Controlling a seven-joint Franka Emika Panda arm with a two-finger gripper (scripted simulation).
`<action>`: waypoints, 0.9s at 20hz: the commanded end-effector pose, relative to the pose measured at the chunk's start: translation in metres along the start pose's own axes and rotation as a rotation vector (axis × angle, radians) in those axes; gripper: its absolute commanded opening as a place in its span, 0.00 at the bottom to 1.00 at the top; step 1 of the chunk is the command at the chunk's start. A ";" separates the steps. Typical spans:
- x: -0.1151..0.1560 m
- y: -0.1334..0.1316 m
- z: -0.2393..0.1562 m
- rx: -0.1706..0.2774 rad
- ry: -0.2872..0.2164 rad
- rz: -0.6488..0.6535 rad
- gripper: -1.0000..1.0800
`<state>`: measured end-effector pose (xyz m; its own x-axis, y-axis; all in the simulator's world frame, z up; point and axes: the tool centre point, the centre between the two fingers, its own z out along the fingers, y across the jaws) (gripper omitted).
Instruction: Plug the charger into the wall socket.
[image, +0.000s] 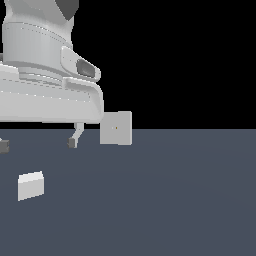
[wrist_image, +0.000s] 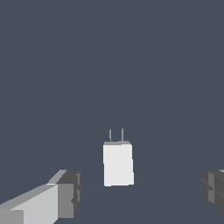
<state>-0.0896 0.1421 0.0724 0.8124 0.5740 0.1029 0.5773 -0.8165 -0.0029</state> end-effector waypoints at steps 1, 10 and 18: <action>-0.002 -0.008 0.005 0.002 0.006 -0.028 0.96; -0.004 -0.014 0.010 0.003 0.009 -0.048 0.96; -0.007 -0.014 0.033 0.003 0.009 -0.049 0.96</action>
<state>-0.1002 0.1515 0.0457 0.7825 0.6124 0.1124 0.6163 -0.7875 -0.0001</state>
